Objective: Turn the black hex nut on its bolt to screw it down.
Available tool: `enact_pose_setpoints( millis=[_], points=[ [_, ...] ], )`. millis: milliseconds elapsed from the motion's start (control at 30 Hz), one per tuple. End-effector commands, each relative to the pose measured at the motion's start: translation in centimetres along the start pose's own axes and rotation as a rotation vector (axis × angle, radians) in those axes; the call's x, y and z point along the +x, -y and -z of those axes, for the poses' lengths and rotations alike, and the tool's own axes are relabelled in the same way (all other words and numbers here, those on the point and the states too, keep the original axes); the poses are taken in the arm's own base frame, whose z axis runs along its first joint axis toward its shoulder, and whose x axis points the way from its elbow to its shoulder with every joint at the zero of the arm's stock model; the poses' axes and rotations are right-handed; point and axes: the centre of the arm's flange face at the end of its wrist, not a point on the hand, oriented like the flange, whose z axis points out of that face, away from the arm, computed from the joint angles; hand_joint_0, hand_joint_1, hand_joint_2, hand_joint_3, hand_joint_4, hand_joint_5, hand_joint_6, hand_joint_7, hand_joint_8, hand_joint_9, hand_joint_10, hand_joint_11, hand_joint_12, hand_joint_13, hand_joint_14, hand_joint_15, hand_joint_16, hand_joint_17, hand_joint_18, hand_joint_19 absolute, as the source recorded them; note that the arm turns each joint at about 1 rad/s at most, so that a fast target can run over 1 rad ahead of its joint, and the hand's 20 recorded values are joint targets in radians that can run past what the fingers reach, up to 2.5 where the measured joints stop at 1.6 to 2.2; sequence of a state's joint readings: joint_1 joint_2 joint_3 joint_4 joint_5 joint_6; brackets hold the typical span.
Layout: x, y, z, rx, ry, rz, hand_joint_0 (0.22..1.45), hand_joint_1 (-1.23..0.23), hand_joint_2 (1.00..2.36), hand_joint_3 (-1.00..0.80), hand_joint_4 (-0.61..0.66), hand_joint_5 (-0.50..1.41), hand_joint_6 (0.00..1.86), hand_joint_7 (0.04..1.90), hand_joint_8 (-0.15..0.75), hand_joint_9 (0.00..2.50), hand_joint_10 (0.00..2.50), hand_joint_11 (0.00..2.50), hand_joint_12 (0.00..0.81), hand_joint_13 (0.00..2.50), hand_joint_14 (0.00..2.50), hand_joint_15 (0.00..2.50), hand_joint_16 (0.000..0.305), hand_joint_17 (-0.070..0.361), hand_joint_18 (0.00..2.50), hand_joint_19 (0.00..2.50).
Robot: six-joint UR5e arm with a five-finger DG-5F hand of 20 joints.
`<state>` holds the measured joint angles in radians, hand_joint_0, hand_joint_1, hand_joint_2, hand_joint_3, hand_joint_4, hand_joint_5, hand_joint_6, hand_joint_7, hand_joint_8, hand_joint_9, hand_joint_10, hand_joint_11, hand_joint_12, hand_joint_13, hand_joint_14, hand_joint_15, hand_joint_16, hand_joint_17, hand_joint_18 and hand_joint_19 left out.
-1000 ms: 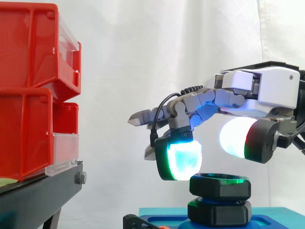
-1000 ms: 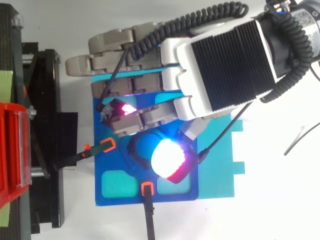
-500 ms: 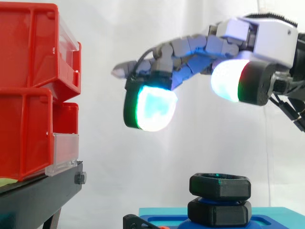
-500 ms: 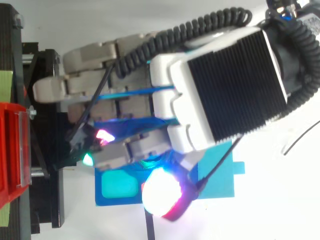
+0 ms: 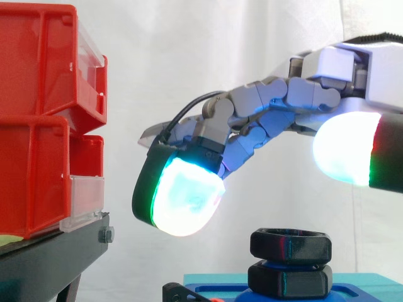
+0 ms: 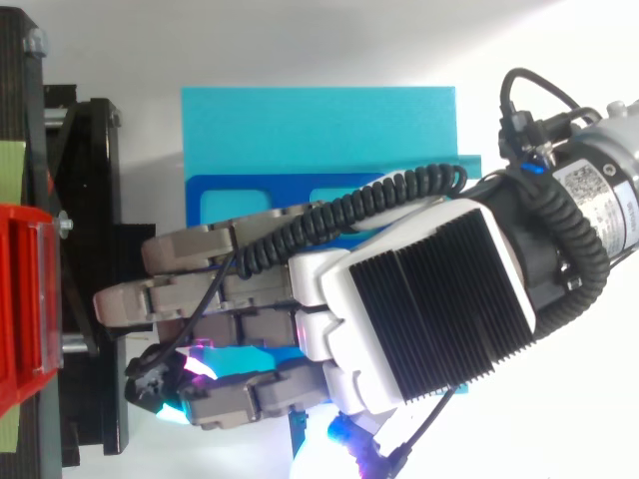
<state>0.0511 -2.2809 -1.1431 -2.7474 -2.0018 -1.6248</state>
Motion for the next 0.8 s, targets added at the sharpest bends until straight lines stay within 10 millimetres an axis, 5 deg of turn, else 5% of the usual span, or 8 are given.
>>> enact_pose_setpoints(
  millis=[0, 467, 767],
  points=[
    [0.5, -0.3, 0.0, 0.007, 0.006, -0.007, 0.52, -0.10, 1.00, -0.50, 0.20, -0.09, 0.50, 0.78, 0.235, 0.69, 0.00, 0.00, 0.345, 0.28, 0.00, 0.00, 0.047, 0.106, 0.31, 0.30],
    [1.0, -0.1, 0.7, 0.017, -0.039, -0.026, 0.52, -0.10, 1.00, -0.50, 0.02, -0.04, 0.51, 1.19, 0.254, 0.76, 0.00, 0.00, 0.347, 0.31, 0.00, 0.00, 0.048, 0.107, 0.34, 0.30],
    [1.0, 0.5, 1.1, 0.025, -0.037, -0.020, 0.52, -0.11, 1.00, -0.50, -0.01, -0.03, 0.50, 1.30, 0.254, 0.77, 0.00, 0.00, 0.347, 0.32, 0.00, 0.00, 0.047, 0.106, 0.34, 0.30]
  ],
)
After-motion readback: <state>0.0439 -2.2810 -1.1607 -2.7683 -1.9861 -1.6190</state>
